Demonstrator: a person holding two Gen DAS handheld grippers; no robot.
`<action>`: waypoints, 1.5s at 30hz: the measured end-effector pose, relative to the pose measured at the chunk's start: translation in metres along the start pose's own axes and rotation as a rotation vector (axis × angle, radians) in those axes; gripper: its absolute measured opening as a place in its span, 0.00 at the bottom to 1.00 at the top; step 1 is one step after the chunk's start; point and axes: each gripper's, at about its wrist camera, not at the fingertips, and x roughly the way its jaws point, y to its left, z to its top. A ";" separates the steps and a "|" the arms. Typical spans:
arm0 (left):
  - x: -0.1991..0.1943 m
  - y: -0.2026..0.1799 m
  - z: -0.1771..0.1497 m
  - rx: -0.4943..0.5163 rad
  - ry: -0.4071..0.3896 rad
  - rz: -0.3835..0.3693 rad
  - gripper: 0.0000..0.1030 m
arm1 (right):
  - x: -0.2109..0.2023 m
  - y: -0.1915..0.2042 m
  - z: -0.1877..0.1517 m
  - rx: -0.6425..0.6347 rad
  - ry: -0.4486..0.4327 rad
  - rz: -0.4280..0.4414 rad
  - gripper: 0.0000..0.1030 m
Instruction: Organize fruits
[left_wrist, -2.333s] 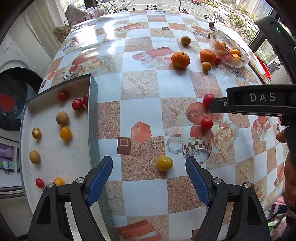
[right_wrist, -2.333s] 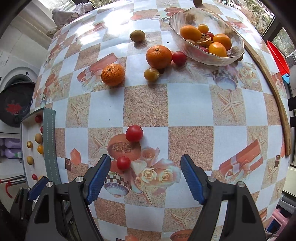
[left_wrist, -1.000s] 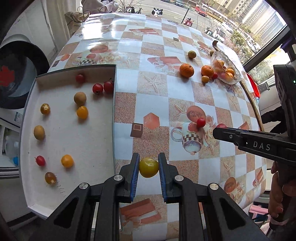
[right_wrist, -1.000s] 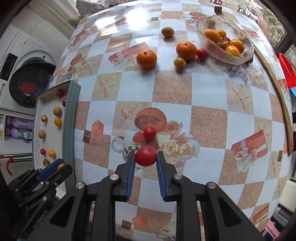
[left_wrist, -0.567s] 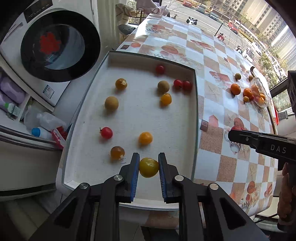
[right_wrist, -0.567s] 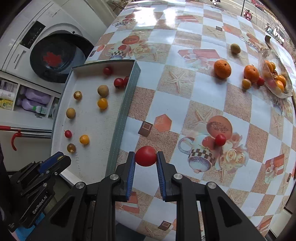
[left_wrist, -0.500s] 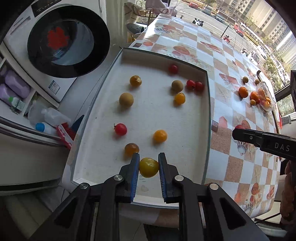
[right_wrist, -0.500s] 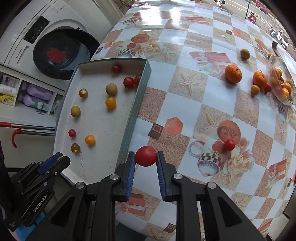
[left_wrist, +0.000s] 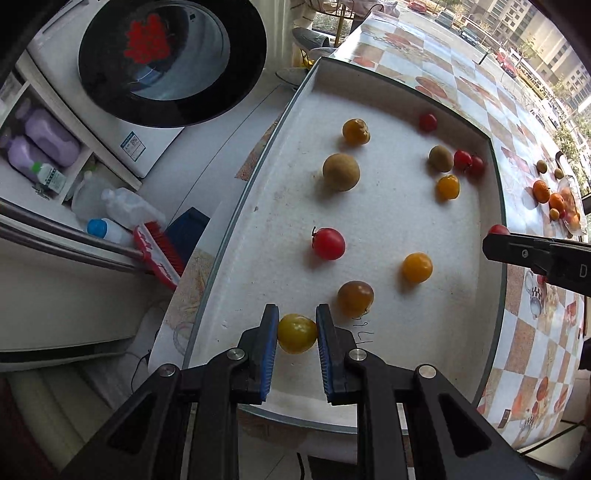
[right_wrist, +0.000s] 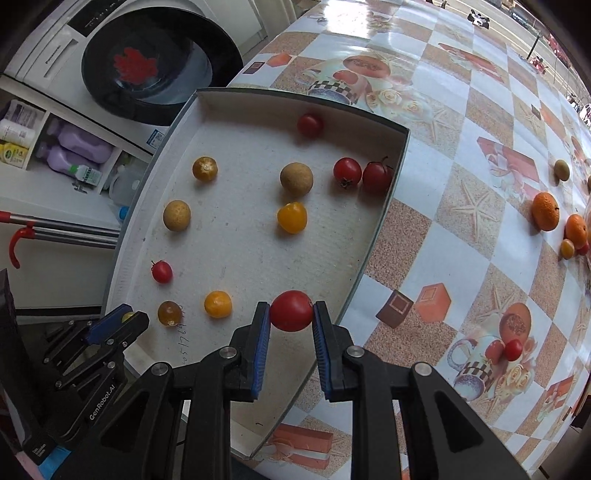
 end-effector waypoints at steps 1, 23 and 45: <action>0.002 -0.001 0.000 0.002 0.004 -0.001 0.21 | 0.002 0.001 0.002 -0.005 0.003 -0.004 0.24; 0.004 -0.019 0.000 0.136 -0.004 0.102 0.73 | 0.032 0.020 0.015 -0.044 0.041 -0.026 0.50; -0.054 -0.059 -0.001 0.255 0.043 0.068 1.00 | -0.069 0.003 -0.042 -0.031 0.021 -0.126 1.00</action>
